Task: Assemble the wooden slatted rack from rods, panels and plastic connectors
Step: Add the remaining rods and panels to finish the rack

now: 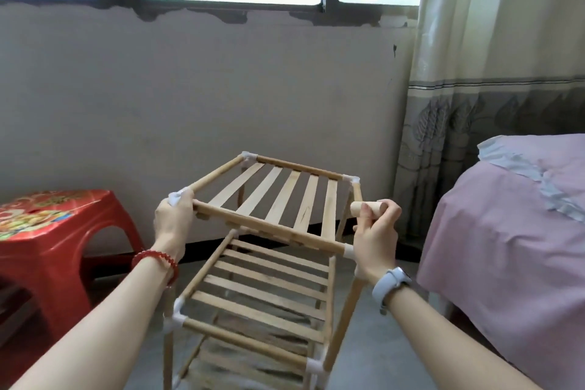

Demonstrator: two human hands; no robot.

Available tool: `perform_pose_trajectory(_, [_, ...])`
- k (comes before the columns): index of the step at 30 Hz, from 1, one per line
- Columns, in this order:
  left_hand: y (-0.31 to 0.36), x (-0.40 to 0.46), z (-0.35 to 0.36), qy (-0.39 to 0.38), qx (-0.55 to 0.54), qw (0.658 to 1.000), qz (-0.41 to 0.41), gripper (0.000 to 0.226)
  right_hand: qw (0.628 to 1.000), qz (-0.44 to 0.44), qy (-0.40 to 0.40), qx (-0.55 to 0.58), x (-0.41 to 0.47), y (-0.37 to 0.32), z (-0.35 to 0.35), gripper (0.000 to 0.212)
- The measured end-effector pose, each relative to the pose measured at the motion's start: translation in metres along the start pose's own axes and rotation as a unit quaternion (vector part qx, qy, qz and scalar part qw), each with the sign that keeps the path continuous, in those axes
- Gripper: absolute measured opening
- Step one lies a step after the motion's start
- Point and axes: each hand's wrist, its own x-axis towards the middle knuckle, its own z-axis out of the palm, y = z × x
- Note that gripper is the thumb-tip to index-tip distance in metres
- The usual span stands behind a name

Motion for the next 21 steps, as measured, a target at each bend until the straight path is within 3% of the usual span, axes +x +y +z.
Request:
perform_pose_trajectory(4, [0.026,-0.009,-0.019,-0.03,0.037,0.995,0.087,0.039,0.997,0.073,-0.014,0.026,-0.011,0.027,0.012,0.011])
perform_pose_trajectory(8, [0.031,-0.042,-0.015,-0.142,0.105,0.975,0.138,0.036,0.99,0.133,-0.055,-0.002,-0.027,0.065,0.008,0.011])
perform_pose_trajectory(13, [0.036,-0.094,0.025,-0.28,0.164,0.931,0.17,0.026,0.982,0.142,-0.109,-0.055,-0.037,0.088,-0.019,0.008])
perform_pose_trajectory(21, [0.007,-0.19,0.144,-0.438,0.268,0.83,0.219,0.027,0.974,0.209,-0.068,-0.058,-0.035,0.135,-0.115,0.022])
